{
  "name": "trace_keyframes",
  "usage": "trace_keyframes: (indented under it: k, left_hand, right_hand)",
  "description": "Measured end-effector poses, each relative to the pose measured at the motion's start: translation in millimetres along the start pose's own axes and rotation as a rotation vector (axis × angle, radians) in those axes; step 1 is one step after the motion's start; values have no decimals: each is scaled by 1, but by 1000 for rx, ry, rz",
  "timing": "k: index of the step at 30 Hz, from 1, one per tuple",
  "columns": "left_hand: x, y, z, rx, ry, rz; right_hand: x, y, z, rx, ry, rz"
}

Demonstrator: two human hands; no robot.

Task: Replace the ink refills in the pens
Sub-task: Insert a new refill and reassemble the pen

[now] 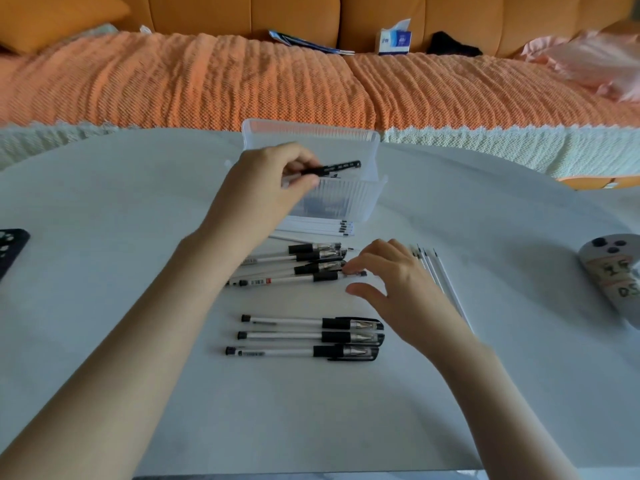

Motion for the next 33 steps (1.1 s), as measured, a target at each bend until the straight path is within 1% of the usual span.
trace_keyframes:
  k: [6,9,11,13,18,21,24,26,28,31,33]
  left_hand:
    - [-54,-5,0,-118,-81,45]
    - [-72,-16,-12,-92,-223,90]
    - [-76,-21,-17,-71,-277,117]
    - [-74,-19,-17,-61,-271,110]
    - [-40,2,-3,-40,-148,36]
    - [2,17,-9,-2,-162,-39]
    - [50,13,-31,2,-206,-29]
    - [74,6,-45,-56,-207,-12]
    - [82,3,-53,-110,-191,-8]
    - [78,8,-51,-70,-137,-3]
    - [75,11,-52,-62,-124,0]
  right_hand:
    - [-2,1,-2,-35,-40,-40]
    - [-2,-2,-2,-35,-52,-30]
    - [-2,-4,-2,-16,-54,-19]
    - [-1,-5,3,-34,-33,-25]
    - [2,-4,12,-164,36,-67]
    - [3,0,16,-294,52,-98]
    - [6,-2,21,-455,68,-99]
    - [7,-6,22,-541,52,-89]
    - [7,-10,21,-603,21,-66]
    - [5,-12,19,-700,-1,-59]
    - [6,-12,19,-717,8,-63]
Point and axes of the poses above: each hand's wrist, its own x-axis away from the middle knuckle, its own z-axis out of the back of the hand, y = z × x, the point moved 7 cm from there along -x, towards the middle knuckle, and after that the axes turned 15 degrees about -y, right-handed, at the moved point
